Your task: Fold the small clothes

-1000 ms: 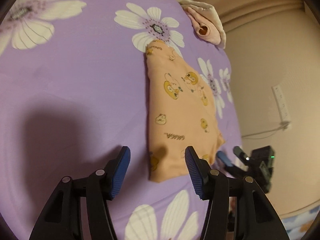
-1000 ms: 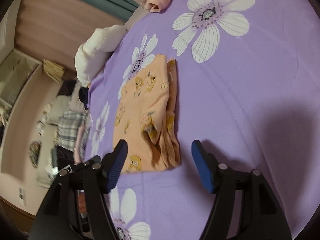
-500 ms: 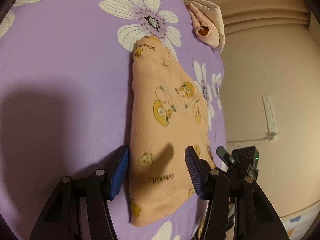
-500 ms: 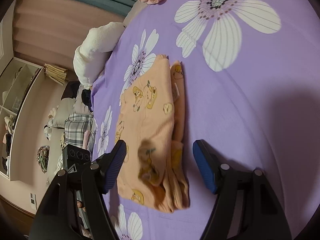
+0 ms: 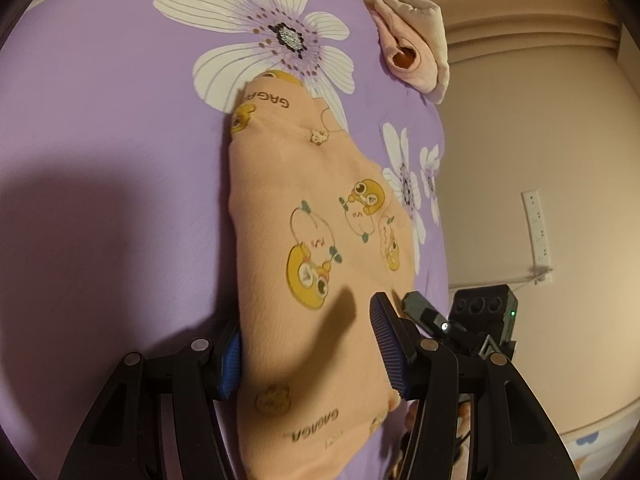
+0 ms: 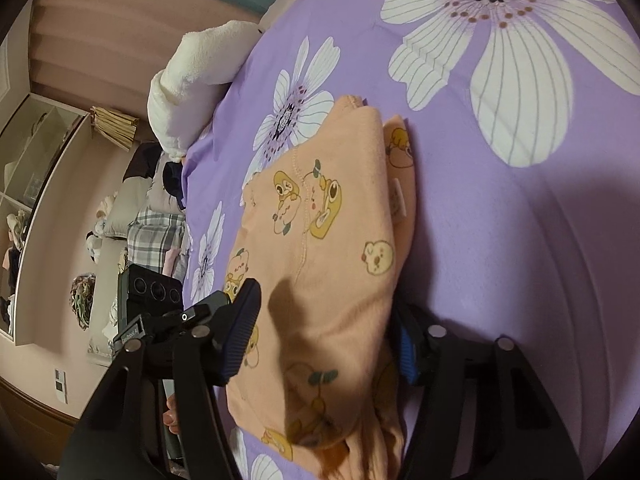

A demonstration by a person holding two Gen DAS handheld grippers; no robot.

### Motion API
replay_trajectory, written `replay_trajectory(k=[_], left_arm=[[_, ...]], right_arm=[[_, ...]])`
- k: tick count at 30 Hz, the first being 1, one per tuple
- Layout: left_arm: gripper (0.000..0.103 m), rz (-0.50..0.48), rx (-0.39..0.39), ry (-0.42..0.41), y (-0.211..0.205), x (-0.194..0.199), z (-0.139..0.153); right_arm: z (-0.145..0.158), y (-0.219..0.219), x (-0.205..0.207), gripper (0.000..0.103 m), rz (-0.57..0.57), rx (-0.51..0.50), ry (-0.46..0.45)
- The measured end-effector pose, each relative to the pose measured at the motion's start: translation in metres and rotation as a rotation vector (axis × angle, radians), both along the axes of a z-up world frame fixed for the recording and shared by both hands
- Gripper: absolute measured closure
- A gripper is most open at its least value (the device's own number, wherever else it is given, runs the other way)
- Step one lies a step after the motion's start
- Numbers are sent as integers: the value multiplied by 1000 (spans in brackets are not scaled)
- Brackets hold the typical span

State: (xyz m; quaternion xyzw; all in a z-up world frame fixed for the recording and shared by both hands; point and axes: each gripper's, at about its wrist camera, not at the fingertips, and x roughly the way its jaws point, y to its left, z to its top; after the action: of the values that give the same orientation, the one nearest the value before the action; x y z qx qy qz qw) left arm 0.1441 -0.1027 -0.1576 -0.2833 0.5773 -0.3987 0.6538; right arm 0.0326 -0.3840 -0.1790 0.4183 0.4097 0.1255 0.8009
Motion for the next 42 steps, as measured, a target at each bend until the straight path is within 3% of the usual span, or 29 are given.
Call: replay_trajectory(k=[9,13,17,22,29,42], left_arm=[[49,10,44,-28,-12,-1,3],[65,16,110,-53,-14,-4,4],[72,25,155,-70,-15,-7,6],[78,16,212,-135,-19,-16,18],[79,5,243,-193,-15,-38,34],[79,18,259,-259,7,-82,62]], right_arm=[[-1,6,10,63,-7,-47,6],[5,15,10,71,-9,-119,2],[13,25,10,75,-19,-193,-11],[29,39,9,77,-17,-299,-47],[52,58,0,78,4,-394,-110],[76,85,-34,78,25,-416,-173]])
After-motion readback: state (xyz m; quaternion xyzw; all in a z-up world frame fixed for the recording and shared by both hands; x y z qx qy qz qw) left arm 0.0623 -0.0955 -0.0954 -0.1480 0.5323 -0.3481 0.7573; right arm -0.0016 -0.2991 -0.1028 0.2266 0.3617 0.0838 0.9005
